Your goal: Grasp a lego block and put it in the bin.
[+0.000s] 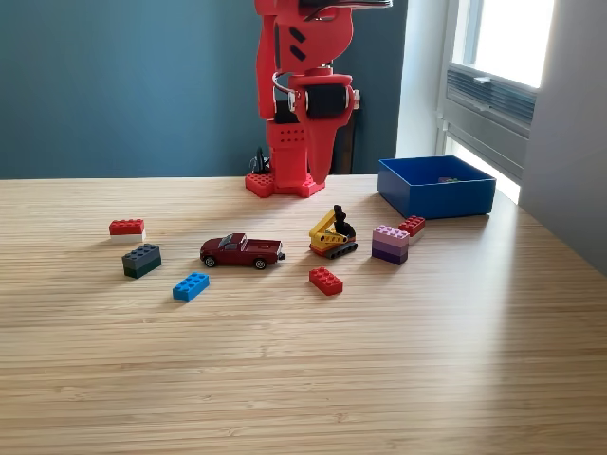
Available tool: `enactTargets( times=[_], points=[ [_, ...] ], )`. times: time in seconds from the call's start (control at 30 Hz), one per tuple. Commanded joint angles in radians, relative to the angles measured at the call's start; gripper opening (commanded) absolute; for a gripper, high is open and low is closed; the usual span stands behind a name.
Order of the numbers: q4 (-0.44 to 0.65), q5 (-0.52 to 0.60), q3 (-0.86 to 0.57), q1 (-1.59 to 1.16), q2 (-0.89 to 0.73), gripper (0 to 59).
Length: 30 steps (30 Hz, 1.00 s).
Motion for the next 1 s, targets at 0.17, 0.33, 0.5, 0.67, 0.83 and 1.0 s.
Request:
enactTargets(
  times=[0.17,0.33,0.5,0.67,0.83,1.0],
  points=[
    [-0.083,-0.126,0.080,0.055,0.081,0.0],
    [-0.083,-0.301,0.097,0.124,0.081,0.0],
    [-0.080,-0.371,0.038,0.250,0.083,0.0],
    [-0.080,-0.360,0.018,0.345,0.083,0.0],
    [-0.091,-0.425,0.000,0.402,0.083,0.0],
    [-0.087,-0.428,0.035,0.482,0.083,0.0]
  ],
)
